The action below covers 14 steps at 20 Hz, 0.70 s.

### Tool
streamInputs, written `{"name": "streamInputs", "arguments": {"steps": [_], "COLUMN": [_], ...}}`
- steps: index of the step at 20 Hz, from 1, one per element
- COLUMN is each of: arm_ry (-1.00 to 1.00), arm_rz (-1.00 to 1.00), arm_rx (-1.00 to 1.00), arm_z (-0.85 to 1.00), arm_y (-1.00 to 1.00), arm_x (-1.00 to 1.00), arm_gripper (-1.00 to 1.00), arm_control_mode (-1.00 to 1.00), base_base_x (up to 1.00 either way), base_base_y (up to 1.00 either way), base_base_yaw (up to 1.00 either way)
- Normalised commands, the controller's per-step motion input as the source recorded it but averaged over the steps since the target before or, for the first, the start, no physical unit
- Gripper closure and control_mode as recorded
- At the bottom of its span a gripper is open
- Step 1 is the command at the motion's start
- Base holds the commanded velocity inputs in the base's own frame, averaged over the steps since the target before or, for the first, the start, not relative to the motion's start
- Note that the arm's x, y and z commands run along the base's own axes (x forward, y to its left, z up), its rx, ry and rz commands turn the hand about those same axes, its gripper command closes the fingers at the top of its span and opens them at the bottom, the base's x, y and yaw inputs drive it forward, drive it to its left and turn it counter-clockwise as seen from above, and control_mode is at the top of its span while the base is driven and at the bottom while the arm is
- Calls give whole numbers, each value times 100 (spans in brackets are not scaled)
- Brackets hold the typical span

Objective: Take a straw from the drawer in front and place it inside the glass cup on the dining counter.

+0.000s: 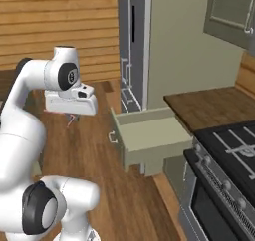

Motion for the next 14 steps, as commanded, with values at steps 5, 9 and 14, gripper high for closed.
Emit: {"name": "streamInputs", "arguments": {"steps": [5, 9, 14], "arm_ry": [0, 0, 0], "arm_rz": [0, 0, 0], "arm_rx": [0, 0, 0], "arm_z": [0, 0, 0], "arm_y": [0, 0, 0], "arm_x": [0, 0, 0], "arm_gripper": [100, 100, 100], "arm_control_mode": [100, 100, 100], "base_base_x": [54, 99, 100], "base_base_y": [86, 37, 6], "base_base_yaw": [41, 22, 4]}}
